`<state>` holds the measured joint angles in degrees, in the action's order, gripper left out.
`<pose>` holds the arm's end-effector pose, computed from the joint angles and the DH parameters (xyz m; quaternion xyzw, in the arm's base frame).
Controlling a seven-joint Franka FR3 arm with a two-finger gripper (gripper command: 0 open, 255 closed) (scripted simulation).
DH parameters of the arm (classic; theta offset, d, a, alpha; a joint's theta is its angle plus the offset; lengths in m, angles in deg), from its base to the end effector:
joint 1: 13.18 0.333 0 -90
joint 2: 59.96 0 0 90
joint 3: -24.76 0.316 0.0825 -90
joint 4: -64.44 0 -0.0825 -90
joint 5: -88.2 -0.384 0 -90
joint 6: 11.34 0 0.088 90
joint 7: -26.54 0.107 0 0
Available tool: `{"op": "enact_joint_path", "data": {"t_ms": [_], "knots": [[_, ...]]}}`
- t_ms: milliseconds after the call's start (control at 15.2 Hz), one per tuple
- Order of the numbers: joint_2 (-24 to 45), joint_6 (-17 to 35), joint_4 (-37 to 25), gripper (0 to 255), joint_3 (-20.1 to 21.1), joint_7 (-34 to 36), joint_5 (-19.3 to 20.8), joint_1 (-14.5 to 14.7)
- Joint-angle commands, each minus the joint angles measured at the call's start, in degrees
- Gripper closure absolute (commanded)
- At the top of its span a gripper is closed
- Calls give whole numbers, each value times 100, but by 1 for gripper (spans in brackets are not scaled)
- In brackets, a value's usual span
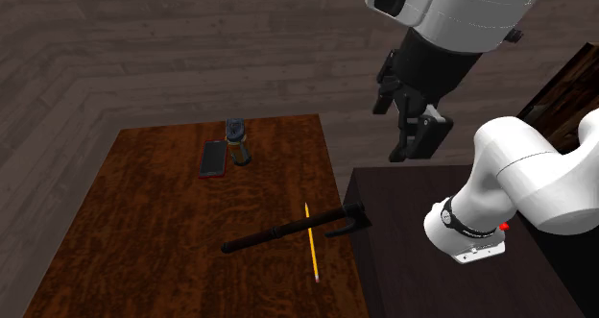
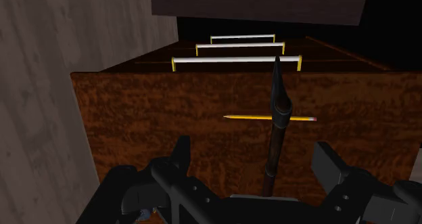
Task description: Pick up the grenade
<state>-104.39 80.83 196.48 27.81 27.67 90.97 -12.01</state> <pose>0.3135 0.0239 0.6151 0.9981 0.0200 0.0411 0.0412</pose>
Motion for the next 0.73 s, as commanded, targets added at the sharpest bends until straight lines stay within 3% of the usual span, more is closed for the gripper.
{"op": "enact_joint_path", "data": {"t_ms": [0, 660], "knots": [[0, 0, 0, 0, 0, 0, 0, 0], [1400, 1980, 151, 0, -383, 402, -12, -420]]}}
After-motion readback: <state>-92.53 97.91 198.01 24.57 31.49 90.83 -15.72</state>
